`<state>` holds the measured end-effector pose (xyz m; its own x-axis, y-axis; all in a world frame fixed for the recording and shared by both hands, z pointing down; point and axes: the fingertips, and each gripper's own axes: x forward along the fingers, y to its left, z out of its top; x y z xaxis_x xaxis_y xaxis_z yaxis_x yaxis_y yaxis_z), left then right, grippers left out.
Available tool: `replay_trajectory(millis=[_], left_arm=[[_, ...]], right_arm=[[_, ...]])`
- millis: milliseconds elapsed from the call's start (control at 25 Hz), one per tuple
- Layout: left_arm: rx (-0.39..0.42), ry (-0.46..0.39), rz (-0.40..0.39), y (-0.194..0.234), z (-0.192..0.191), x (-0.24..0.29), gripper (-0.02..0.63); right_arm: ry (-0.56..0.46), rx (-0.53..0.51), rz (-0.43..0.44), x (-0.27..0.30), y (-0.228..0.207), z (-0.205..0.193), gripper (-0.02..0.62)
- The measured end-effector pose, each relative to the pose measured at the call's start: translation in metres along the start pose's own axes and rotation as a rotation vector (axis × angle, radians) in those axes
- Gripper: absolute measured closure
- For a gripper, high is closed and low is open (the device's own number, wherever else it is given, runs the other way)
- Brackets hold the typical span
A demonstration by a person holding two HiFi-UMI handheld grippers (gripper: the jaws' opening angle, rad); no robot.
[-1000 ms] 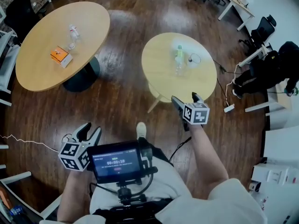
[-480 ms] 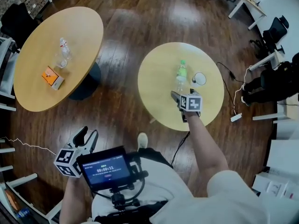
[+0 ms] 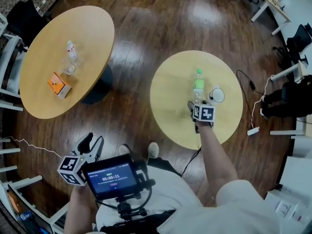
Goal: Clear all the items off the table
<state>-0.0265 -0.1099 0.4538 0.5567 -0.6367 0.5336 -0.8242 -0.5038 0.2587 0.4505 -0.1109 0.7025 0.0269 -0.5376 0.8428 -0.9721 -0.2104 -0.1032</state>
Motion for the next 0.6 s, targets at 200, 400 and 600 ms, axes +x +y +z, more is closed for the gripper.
replay_trajectory(millis=[200,400,600], left_arm=[[-0.014,-0.001,-0.041,0.0,0.003,0.021,0.411],[-0.011,-0.027,-0.071,0.029,0.027,0.036,0.411],[-0.016,-0.072,-0.101,0.069,0.056,0.045,0.41]], right_arm=[[-0.046,-0.023,-0.003,-0.03,-0.003,0.006,0.256],[-0.138,-0.082,0.055,-0.06,0.066,0.059,0.262],[-0.159,-0.088,0.155,-0.047,0.145,0.104,0.267]])
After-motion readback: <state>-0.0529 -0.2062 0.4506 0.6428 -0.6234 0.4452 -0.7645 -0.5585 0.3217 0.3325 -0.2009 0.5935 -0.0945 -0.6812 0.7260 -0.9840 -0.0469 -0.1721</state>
